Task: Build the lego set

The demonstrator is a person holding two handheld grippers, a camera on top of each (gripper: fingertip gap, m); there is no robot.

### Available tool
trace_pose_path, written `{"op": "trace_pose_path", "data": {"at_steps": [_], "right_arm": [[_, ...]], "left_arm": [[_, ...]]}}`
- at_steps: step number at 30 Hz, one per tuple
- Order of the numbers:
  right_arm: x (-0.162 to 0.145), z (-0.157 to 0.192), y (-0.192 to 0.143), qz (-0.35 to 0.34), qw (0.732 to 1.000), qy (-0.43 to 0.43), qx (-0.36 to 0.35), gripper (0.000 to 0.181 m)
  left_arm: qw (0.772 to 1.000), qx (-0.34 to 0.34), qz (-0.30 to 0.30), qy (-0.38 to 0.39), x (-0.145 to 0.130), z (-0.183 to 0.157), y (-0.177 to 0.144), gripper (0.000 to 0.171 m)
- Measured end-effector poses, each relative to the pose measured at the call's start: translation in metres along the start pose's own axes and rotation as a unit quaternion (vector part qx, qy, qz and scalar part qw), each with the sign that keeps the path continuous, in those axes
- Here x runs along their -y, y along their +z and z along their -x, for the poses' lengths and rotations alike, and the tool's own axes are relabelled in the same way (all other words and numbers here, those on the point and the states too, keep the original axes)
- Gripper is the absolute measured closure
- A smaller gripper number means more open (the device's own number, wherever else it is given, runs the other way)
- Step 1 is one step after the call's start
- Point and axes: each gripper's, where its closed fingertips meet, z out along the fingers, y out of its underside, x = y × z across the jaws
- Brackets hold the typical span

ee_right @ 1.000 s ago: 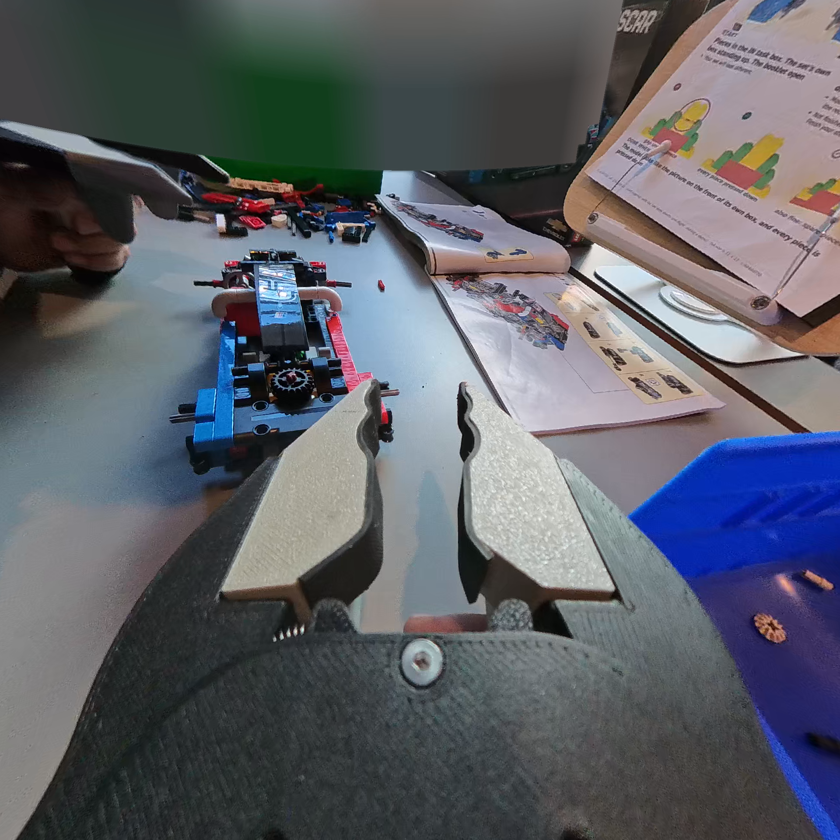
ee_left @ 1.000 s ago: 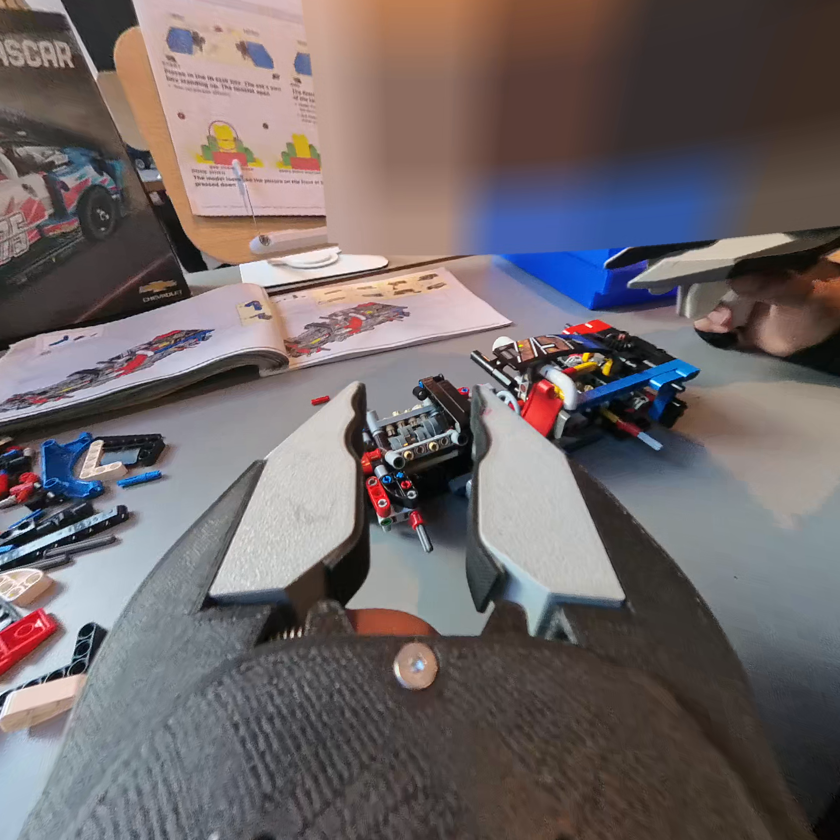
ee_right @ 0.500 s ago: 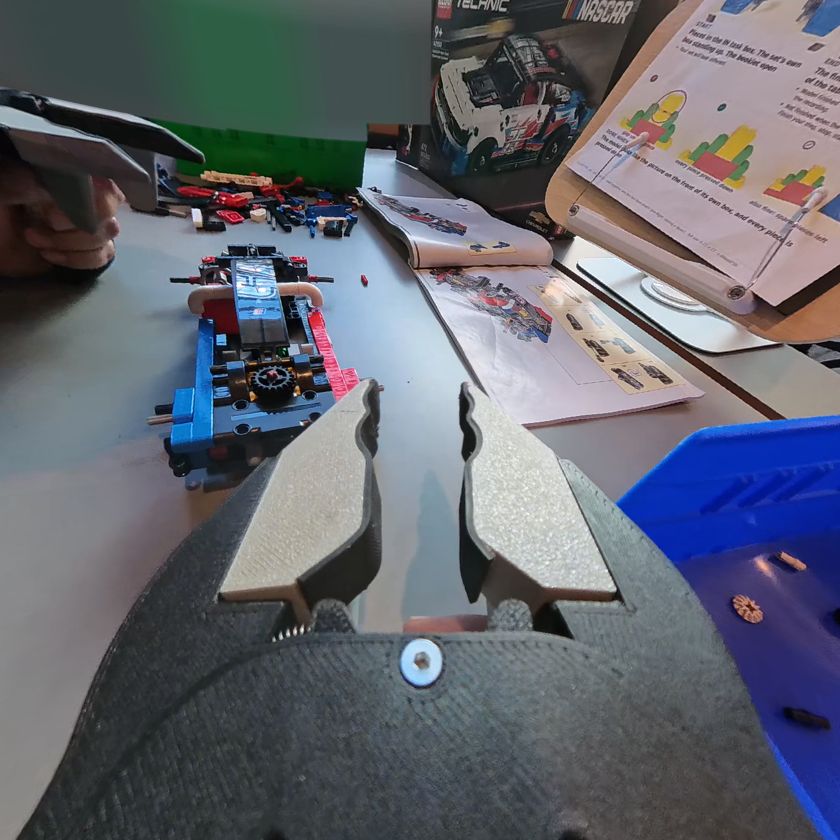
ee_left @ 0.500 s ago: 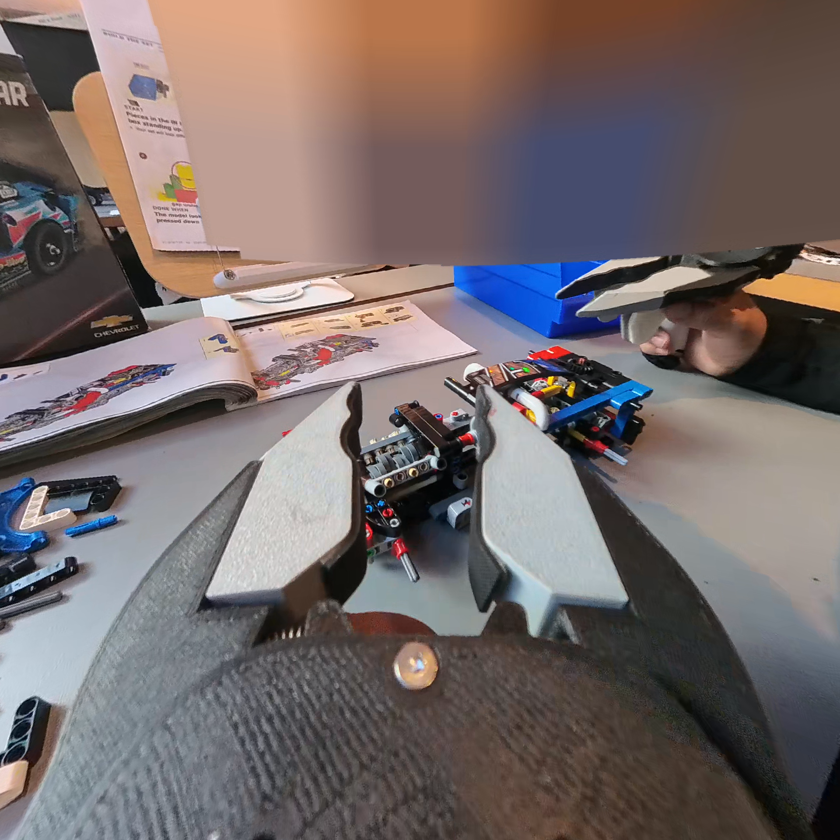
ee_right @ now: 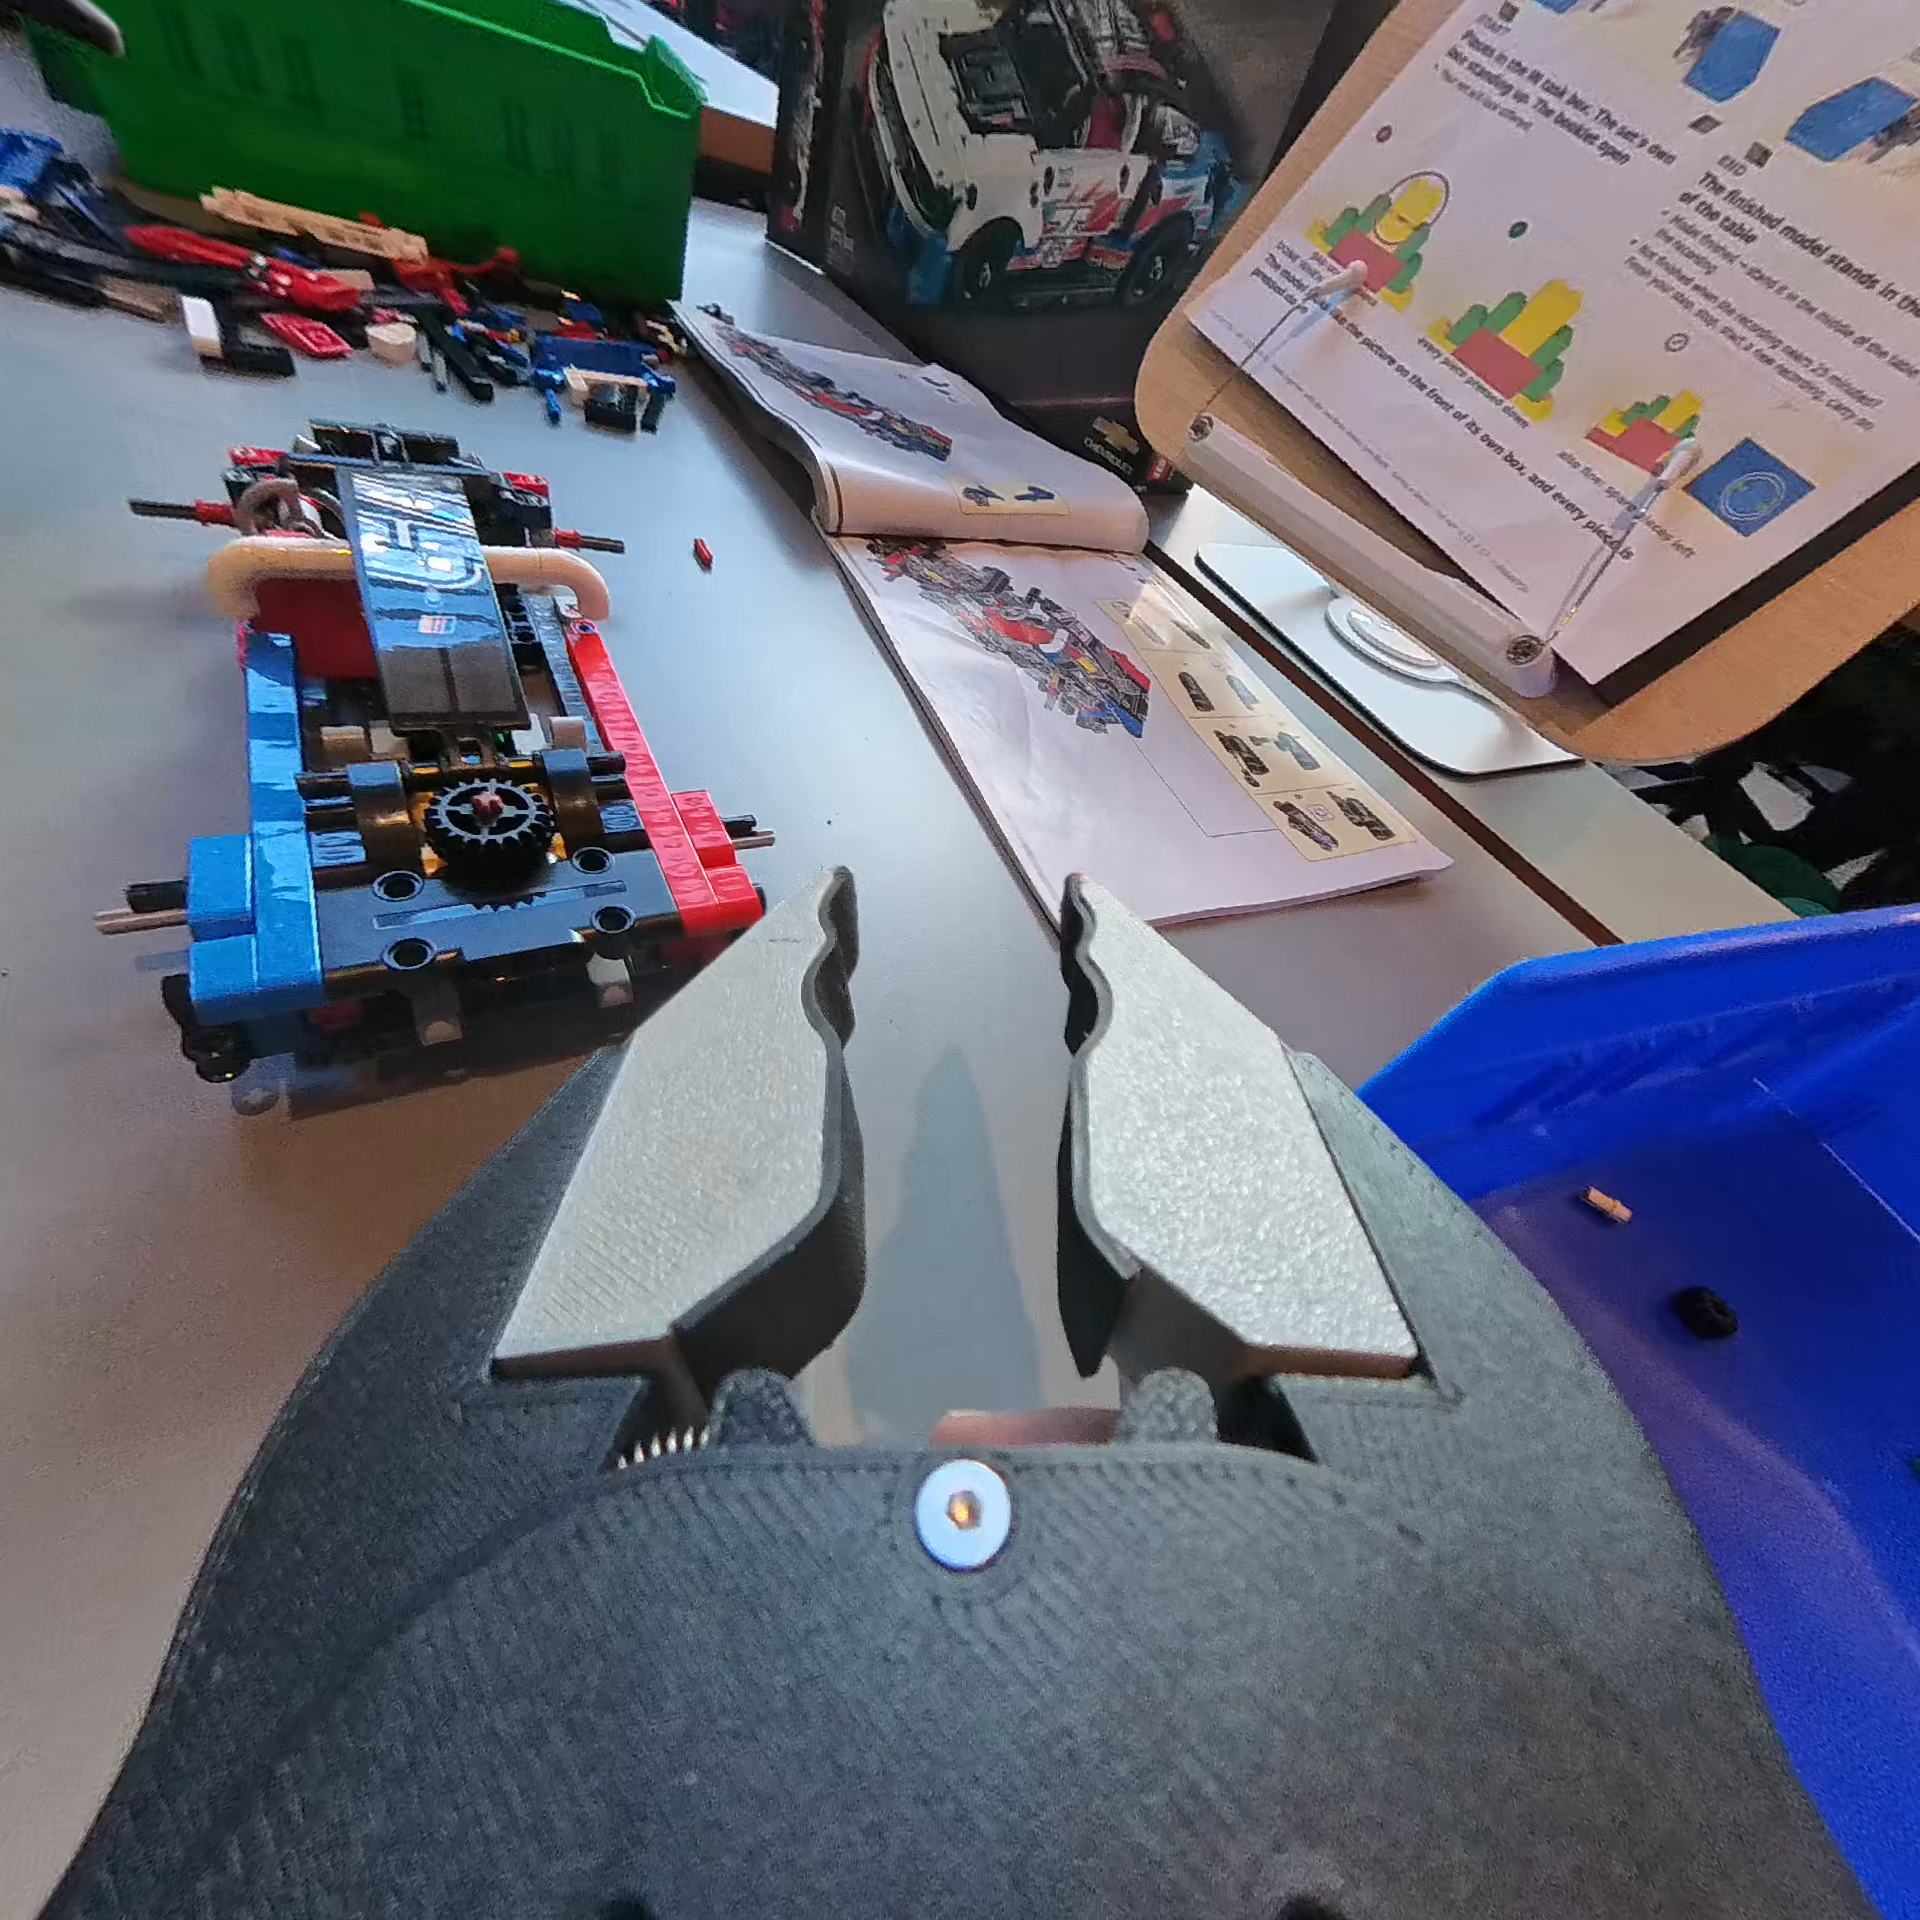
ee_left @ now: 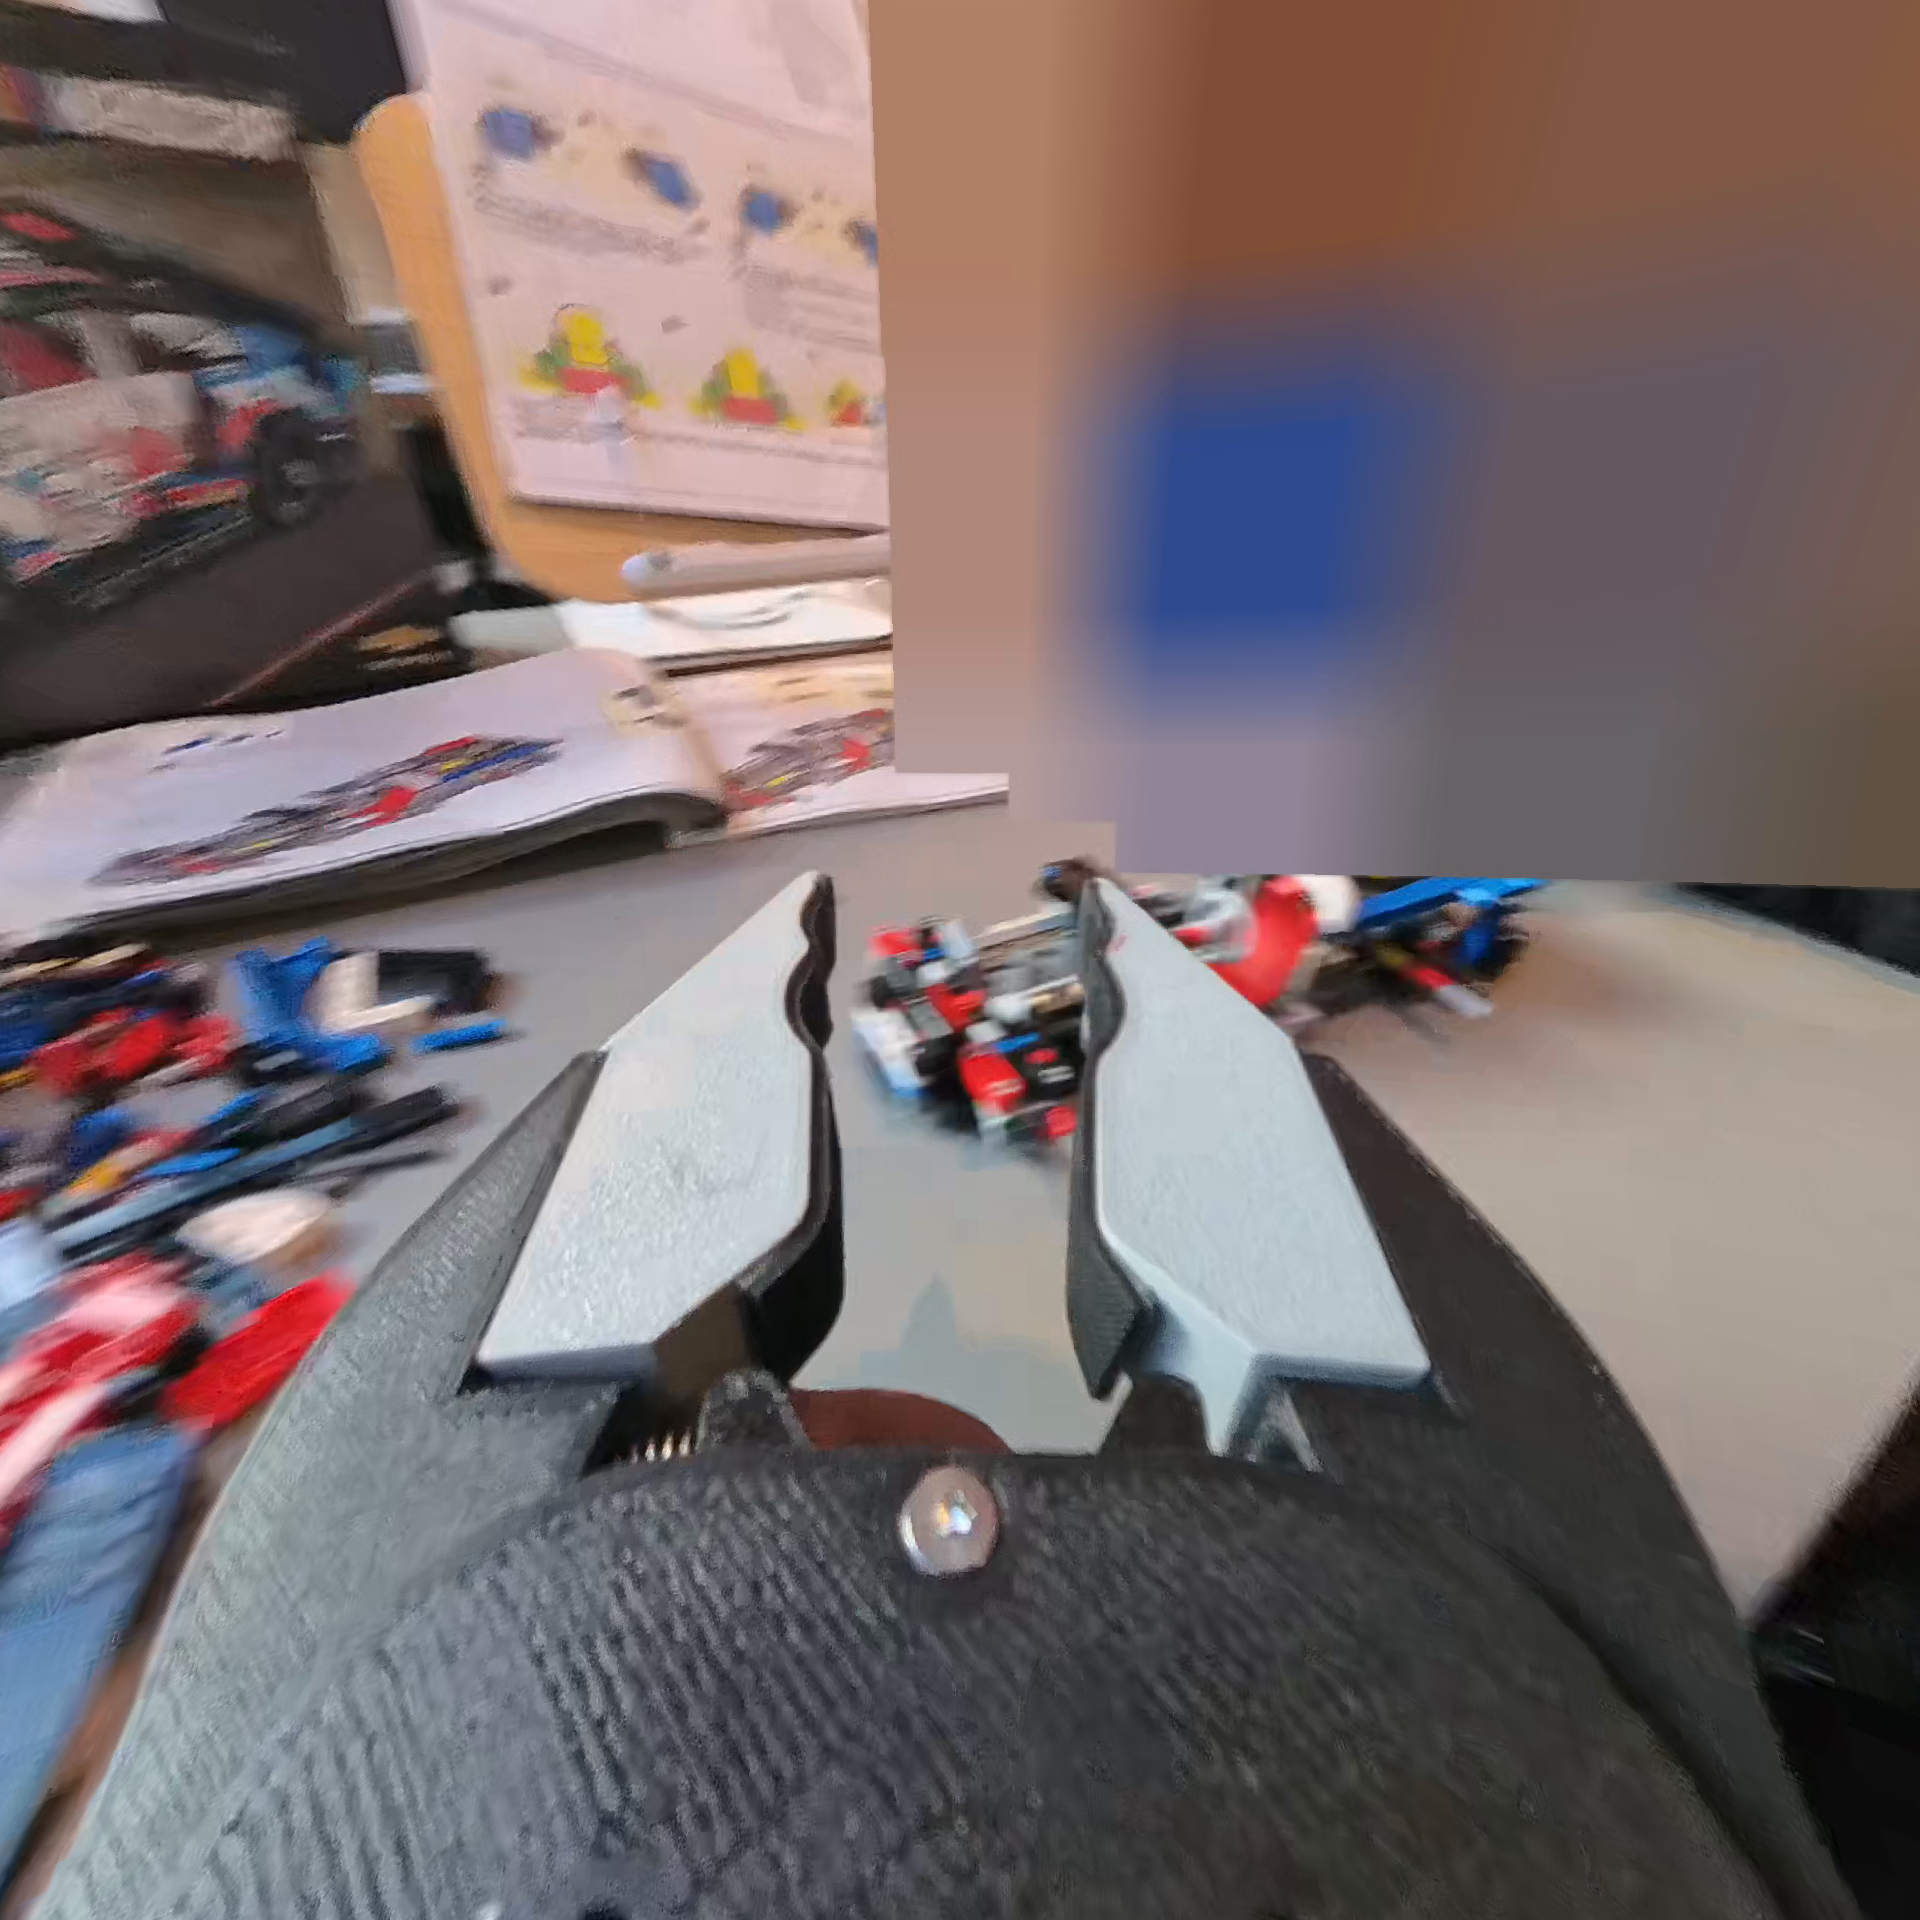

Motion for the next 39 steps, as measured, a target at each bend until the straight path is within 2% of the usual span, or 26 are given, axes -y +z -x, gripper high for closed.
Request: {"op": "trace_pose_path", "data": {"at_steps": [3,6,8,10,12,14,17,20,22,28,35,39], "right_arm": [[-0.002,-0.002,0.001,0.006,1.000,0.001,-0.007,0.145],[-0.002,-0.003,0.002,0.009,1.000,0.002,-0.009,0.146],[-0.002,-0.003,0.002,0.010,1.000,0.001,-0.009,0.147],[-0.002,-0.003,0.001,0.009,1.000,0.000,-0.011,0.148],[-0.002,-0.004,0.001,0.008,1.000,0.001,-0.012,0.150],[-0.002,-0.004,0.001,0.007,1.000,0.003,-0.011,0.151],[-0.001,-0.005,0.000,0.003,1.000,0.011,-0.007,0.151],[0.000,-0.007,-0.001,-0.004,1.000,0.026,-0.003,0.152],[0.001,-0.009,-0.002,-0.011,0.999,0.039,0.000,0.152],[0.006,-0.016,-0.007,-0.036,0.996,0.079,0.008,0.153],[0.010,-0.021,-0.012,-0.057,0.994,0.095,0.006,0.154],[0.010,-0.022,-0.014,-0.061,0.993,0.100,0.003,0.155]], "left_arm": [[0.993,0.095,0.071,0.028,-0.002,0.057,-0.016,0.133],[0.970,0.149,0.181,0.061,-0.001,0.117,-0.031,0.134],[0.954,0.159,0.242,0.081,0.002,0.150,-0.038,0.134],[0.939,0.182,0.276,0.091,0.006,0.183,-0.039,0.134],[0.927,0.180,0.312,0.103,0.007,0.204,-0.035,0.134],[0.920,0.177,0.331,0.113,0.007,0.222,-0.026,0.141],[0.903,0.168,0.379,0.115,0.002,0.242,-0.013,0.143],[0.891,0.162,0.406,0.124,0.001,0.257,-0.002,0.158],[0.881,0.149,0.436,0.110,-0.006,0.261,0.001,0.159],[0.820,0.135,0.542,0.124,-0.044,0.273,-0.006,0.153],[0.819,0.150,0.548,0.088,-0.054,0.282,0.012,0.155],[0.803,0.159,0.573,0.029,-0.073,0.283,0.013,0.159]]}}
